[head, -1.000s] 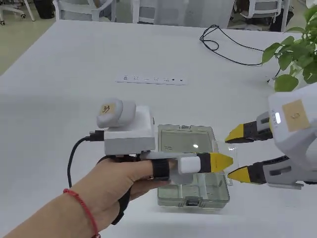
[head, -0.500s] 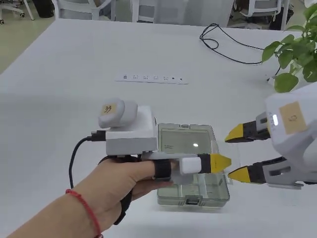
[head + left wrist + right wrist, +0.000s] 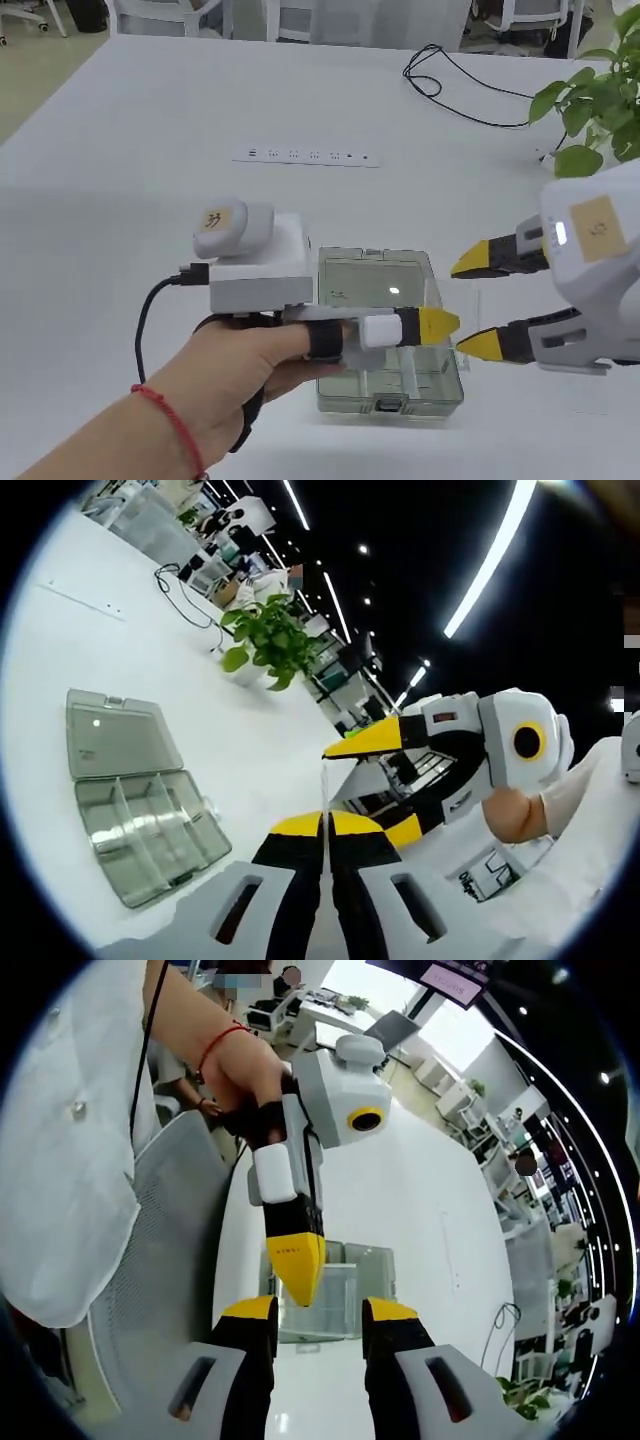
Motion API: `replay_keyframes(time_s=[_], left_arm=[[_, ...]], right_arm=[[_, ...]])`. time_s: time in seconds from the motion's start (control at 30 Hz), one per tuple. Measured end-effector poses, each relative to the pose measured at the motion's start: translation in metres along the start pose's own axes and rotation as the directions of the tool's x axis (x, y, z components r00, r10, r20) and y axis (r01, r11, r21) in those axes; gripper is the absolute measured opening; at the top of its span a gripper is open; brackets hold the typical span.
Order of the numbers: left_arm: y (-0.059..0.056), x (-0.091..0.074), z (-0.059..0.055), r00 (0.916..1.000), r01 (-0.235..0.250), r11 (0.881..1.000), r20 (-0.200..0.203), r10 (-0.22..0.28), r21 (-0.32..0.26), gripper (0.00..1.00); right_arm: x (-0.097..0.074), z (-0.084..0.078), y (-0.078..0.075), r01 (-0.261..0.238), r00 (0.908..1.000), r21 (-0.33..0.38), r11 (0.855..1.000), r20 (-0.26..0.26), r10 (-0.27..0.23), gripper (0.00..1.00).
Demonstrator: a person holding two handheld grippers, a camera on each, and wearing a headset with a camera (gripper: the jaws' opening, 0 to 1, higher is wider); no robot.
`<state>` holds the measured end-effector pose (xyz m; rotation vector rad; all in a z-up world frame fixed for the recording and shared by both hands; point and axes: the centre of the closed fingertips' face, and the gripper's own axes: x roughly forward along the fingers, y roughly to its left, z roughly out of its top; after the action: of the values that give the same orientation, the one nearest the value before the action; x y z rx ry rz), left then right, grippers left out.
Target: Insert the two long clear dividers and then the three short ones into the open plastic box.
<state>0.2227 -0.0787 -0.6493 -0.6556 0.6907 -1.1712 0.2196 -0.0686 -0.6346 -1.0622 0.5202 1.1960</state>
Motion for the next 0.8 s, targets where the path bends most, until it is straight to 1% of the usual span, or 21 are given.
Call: replay_keyframes(time_s=[0.07, 0.1, 0.13, 0.2, 0.3, 0.37, 0.4, 0.43, 0.47, 0.53, 0.57, 0.6, 0.63, 0.67, 0.73, 0.77, 0.8], left_arm=[[-0.001, -0.002, 0.000, 1.0000, 0.000, 0.999, -0.003, 0.001, 0.040, 0.00], [-0.001, -0.002, 0.001, 1.0000, 0.004, 0.997, -0.003, -0.004, 0.076, 0.00], [-0.002, -0.003, 0.001, 1.0000, 0.006, 0.991, -0.007, -0.005, 0.134, 0.00], [-0.001, -0.005, -0.002, 0.9994, -0.001, 0.977, -0.034, 0.009, 0.212, 0.00], [-0.005, -0.006, -0.004, 0.9989, 0.019, 0.960, -0.047, -0.006, 0.280, 0.00], [-0.006, -0.007, -0.006, 0.9979, 0.030, 0.938, -0.065, -0.008, 0.344, 0.00], [-0.007, -0.008, -0.007, 0.9970, 0.036, 0.923, -0.077, -0.007, 0.384, 0.00], [-0.009, -0.007, -0.007, 0.9968, 0.044, 0.908, -0.079, -0.012, 0.418, 0.00], [-0.011, -0.008, -0.010, 0.9955, 0.054, 0.891, -0.094, -0.013, 0.451, 0.00], [-0.014, -0.008, -0.013, 0.9930, 0.074, 0.869, -0.117, -0.019, 0.489, 0.00], [-0.015, -0.008, -0.015, 0.9916, 0.086, 0.851, -0.127, -0.023, 0.518, 0.00], [-0.017, -0.008, -0.016, 0.9905, 0.100, 0.833, -0.134, -0.031, 0.544, 0.00], [-0.019, -0.008, -0.017, 0.9899, 0.104, 0.833, -0.137, -0.034, 0.543, 0.00], [-0.020, -0.009, -0.018, 0.9892, 0.110, 0.829, -0.141, -0.037, 0.548, 0.00], [-0.023, -0.009, -0.020, 0.9873, 0.129, 0.805, -0.151, -0.050, 0.579, 0.00], [-0.024, -0.010, -0.021, 0.9860, 0.139, 0.798, -0.157, -0.056, 0.587, 0.00], [-0.025, -0.010, -0.022, 0.9849, 0.145, 0.795, -0.162, -0.059, 0.590, 0.00]], right_arm=[[-0.003, 0.000, -0.003, -0.010, 0.9997, 0.035, 0.999, 0.023, 0.009, 0.34], [-0.005, 0.001, -0.004, -0.017, 0.9992, 0.049, 0.999, 0.036, 0.015, 0.34], [-0.007, 0.002, -0.005, -0.031, 0.9980, 0.077, 0.997, 0.056, 0.027, 0.33], [-0.011, 0.004, -0.006, -0.062, 0.9947, 0.117, 0.991, 0.088, 0.052, 0.31], [-0.016, 0.004, -0.010, -0.089, 0.9909, 0.142, 0.986, 0.114, 0.073, 0.29], [-0.017, 0.004, -0.011, -0.127, 0.9850, 0.166, 0.978, 0.137, 0.104, 0.27], [-0.018, 0.006, -0.011, -0.154, 0.9788, 0.185, 0.971, 0.163, 0.124, 0.26], [-0.019, 0.008, -0.010, -0.175, 0.9742, 0.201, 0.964, 0.177, 0.140, 0.25], [-0.021, 0.009, -0.009, -0.204, 0.9674, 0.215, 0.955, 0.194, 0.163, 0.24], [-0.023, 0.013, -0.005, -0.246, 0.9561, 0.220, 0.944, 0.216, 0.198, 0.22], [-0.024, 0.014, -0.003, -0.271, 0.9492, 0.228, 0.935, 0.224, 0.221, 0.21], [-0.025, 0.015, 0.000, -0.303, 0.9391, 0.233, 0.924, 0.238, 0.247, 0.19], [-0.026, 0.017, 0.004, -0.324, 0.9326, 0.239, 0.916, 0.244, 0.266, 0.18], [-0.026, 0.017, 0.005, -0.335, 0.9292, 0.239, 0.911, 0.244, 0.278, 0.18], [-0.026, 0.015, 0.008, -0.362, 0.9203, 0.227, 0.904, 0.241, 0.308, 0.16], [-0.026, 0.015, 0.011, -0.383, 0.9128, 0.230, 0.894, 0.242, 0.329, 0.15], [-0.026, 0.015, 0.013, -0.401, 0.9062, 0.231, 0.887, 0.242, 0.347, 0.15]])
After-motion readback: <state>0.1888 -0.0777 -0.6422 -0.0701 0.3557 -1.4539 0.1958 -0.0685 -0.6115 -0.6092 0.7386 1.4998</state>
